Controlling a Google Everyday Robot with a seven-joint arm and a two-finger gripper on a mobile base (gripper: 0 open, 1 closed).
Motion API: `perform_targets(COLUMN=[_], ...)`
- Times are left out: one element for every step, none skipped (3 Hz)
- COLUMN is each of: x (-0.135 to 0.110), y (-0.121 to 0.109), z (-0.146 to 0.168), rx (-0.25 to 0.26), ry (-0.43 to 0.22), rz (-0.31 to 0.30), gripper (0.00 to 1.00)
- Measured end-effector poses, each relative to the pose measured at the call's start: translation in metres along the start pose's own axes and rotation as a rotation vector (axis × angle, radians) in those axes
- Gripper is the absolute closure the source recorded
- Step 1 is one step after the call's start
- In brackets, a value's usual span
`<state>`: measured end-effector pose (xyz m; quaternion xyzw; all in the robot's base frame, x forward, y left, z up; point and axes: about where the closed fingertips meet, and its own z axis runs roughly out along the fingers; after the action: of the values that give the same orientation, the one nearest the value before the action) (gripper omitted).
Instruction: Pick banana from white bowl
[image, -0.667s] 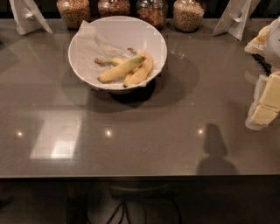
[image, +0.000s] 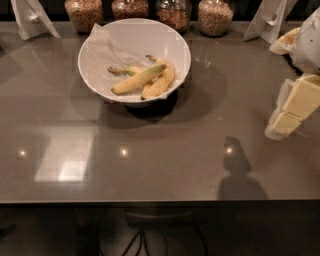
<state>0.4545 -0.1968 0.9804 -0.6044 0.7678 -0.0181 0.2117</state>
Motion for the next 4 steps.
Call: perform_targets(x=[-0.041, -0.080, -0.133, -0.180], y=[-0.022, -0.044, -0.061, -0.070], z=[0.009, 0.019, 0.029, 0.039], rx=[0.051, 0.078, 0.078, 0.065], ry=[-0.163, -0.289, -0.375, -0.428], rz=[-0.018, -0.031, -0.072, -0.120], gripper=[0.00, 0.00, 0.00, 0.00])
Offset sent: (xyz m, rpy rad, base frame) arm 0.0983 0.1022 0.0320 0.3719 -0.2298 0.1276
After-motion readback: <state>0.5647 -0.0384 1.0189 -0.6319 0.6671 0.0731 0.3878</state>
